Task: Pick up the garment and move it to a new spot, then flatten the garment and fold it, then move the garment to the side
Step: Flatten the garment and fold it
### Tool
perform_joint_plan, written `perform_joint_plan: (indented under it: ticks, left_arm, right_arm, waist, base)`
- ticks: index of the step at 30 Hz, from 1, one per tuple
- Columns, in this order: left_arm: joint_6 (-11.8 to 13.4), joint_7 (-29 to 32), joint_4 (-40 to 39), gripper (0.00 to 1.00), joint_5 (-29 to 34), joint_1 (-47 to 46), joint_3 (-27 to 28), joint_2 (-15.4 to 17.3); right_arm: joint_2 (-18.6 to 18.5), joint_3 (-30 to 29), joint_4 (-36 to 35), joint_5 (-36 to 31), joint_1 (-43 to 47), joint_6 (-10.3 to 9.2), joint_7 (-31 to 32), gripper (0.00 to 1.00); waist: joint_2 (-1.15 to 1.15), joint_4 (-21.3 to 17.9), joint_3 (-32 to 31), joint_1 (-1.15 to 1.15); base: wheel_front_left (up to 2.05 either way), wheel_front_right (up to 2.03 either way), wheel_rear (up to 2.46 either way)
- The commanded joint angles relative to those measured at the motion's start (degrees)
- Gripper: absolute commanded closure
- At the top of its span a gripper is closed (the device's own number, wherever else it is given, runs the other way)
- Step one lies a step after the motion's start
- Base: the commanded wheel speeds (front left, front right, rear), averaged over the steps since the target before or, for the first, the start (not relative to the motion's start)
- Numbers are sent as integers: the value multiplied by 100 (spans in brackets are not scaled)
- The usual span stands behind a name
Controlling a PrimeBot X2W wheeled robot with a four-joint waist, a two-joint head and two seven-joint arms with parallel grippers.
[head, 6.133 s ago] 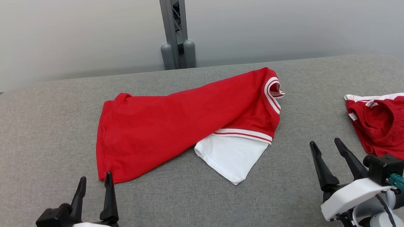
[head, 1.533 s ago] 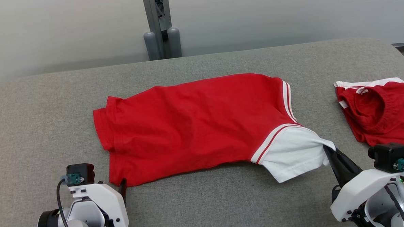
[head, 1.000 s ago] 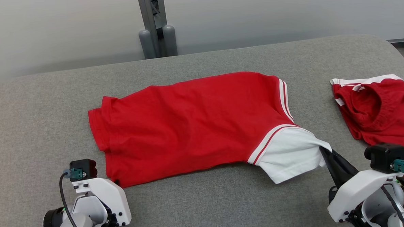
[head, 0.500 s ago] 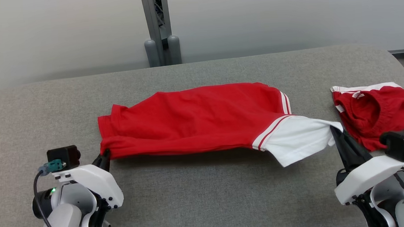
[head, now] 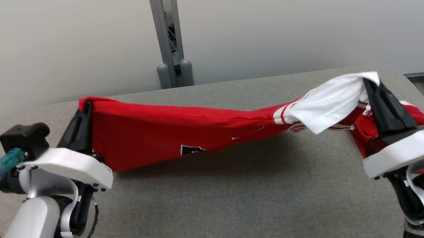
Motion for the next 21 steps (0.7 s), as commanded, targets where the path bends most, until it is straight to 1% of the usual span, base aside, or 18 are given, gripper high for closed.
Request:
perform_joint_plan:
  ticks: [1,6,10,13,16,21]
  left_arm:
    - [65,46,-261,100,101,-144,55,119]
    - [185,217,-1041,100,341,-397,124,411]
    - [204,467,-1531,100,509,-710,128,637]
    - [164,704,-1722,100,613,-973,100,809]
    - [111,899,-1722,100,663,-1257,48,912]
    - [-35,1086,-1450,100,632,-1711,-14,983]
  right_arm:
    - [-28,-33,-195,-74,-146,0,55,100]
    - [-27,-19,-788,-215,-457,0,236,100]
    - [-26,-62,-1242,-267,-705,0,331,100]
    - [-26,-122,-1489,-346,-912,0,387,100]
    - [-25,-68,-1538,-305,-1142,0,452,100]
    - [-28,34,-1204,-177,-1550,0,488,100]
  waist:
    - [0,-35,-40,0]
    - [0,-105,-111,0]
    - [0,-161,-141,0]
    - [0,-196,-128,0]
    - [0,-235,-63,0]
    - [0,-274,95,0]
  base:
    - [0,0,0]
    - [0,0,0]
    - [0,0,0]
    - [0,0,0]
    - [0,0,0]
    - [0,0,0]
